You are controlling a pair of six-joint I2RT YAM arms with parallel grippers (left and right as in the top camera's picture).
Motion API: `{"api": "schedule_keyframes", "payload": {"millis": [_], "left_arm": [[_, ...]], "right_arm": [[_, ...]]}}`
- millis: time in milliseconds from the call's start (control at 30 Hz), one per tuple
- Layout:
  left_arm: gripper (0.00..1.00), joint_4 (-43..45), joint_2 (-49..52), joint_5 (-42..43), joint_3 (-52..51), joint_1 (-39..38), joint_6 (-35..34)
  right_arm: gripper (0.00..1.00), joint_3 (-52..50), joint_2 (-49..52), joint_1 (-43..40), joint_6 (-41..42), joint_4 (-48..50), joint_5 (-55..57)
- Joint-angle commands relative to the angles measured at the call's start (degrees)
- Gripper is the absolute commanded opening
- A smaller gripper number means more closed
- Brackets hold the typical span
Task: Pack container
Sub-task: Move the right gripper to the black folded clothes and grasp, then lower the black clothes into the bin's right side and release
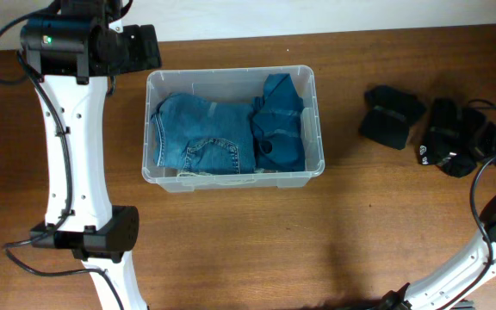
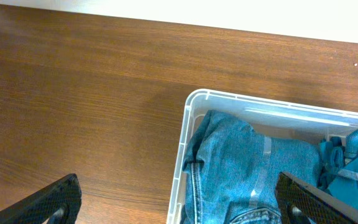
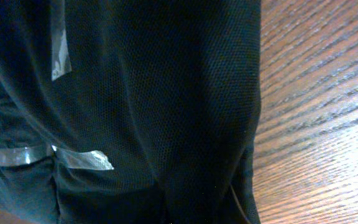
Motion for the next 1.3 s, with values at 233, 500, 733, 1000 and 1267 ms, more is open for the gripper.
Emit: {"api": "schedule_keyframes", "payload": {"millis": [233,500,733,1000,1267], "left_arm": [[0.99,2.1,0.4,-3.4,0.1,0.5,0.9],[0.99,1.7,0.4,-3.3,0.1,0.5,0.9],[0.99,0.3,0.4,-3.3,0.1,0.5,0.9],[0.99,0.1,0.4,-3.3,0.1,0.5,0.9],[0.99,-0.7,0.4,-3.3,0.1,0.5,0.9]], "right_arm": [[0.04,6.9,-8.8,6.1,-6.7,-8.5,-13.6],[0.04,22.0,-21.8,25.0,-12.1,-18.9,-16.8],[0.04,22.6,-22.6,41.4,0.9,-18.4,-11.0],[0.04,17.7,-19.3,57.3,21.7,-16.4,5.7],[0.04,2.1,-18.8,63.6,29.9,-7.0,15.9]]}}
